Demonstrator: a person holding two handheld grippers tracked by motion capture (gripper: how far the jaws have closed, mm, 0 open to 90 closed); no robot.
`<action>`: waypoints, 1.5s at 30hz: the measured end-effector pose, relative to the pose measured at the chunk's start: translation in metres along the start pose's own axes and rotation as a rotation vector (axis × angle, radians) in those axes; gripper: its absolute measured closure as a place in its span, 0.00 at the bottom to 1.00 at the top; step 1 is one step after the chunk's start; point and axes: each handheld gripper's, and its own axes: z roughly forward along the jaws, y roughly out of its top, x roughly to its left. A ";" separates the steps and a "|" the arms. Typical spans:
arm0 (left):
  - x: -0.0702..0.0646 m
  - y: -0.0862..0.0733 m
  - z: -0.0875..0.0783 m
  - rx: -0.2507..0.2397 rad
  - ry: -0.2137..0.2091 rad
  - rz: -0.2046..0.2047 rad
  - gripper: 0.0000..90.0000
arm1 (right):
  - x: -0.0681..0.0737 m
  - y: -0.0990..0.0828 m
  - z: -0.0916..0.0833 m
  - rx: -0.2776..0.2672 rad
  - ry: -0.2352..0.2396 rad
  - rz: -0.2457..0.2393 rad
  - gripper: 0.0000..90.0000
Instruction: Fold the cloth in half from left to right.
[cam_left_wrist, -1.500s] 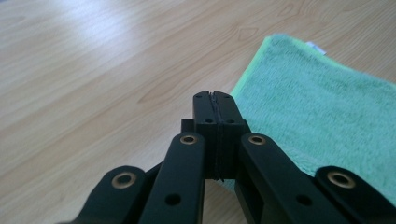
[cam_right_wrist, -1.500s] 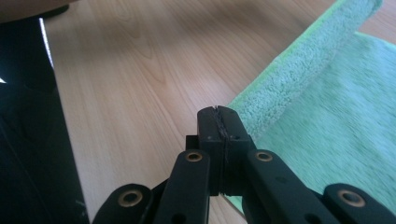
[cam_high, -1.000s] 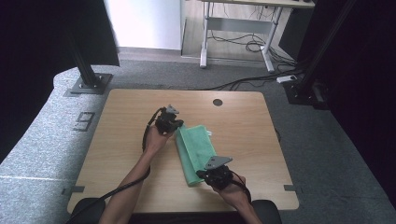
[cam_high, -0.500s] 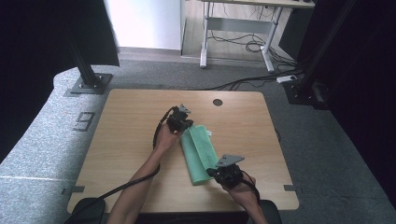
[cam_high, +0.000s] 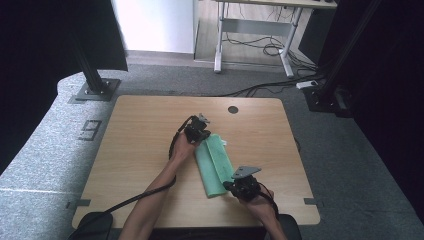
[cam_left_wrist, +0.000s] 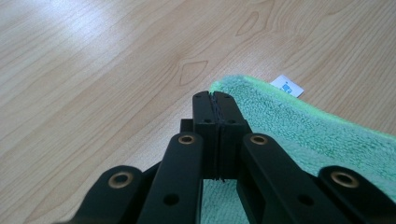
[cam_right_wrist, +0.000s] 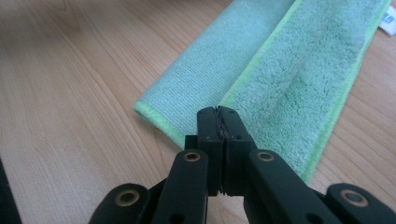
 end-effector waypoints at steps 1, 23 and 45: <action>0.000 0.000 0.000 0.001 0.002 0.004 0.99 | 0.000 0.000 0.001 0.004 -0.001 0.002 0.97; -0.010 0.008 -0.017 -0.079 0.043 0.029 0.42 | -0.024 -0.005 -0.016 -0.050 -0.174 0.032 0.62; -0.020 -0.058 -0.044 -0.064 -0.013 0.022 0.29 | -0.043 -0.010 -0.002 -0.027 -0.123 0.134 0.79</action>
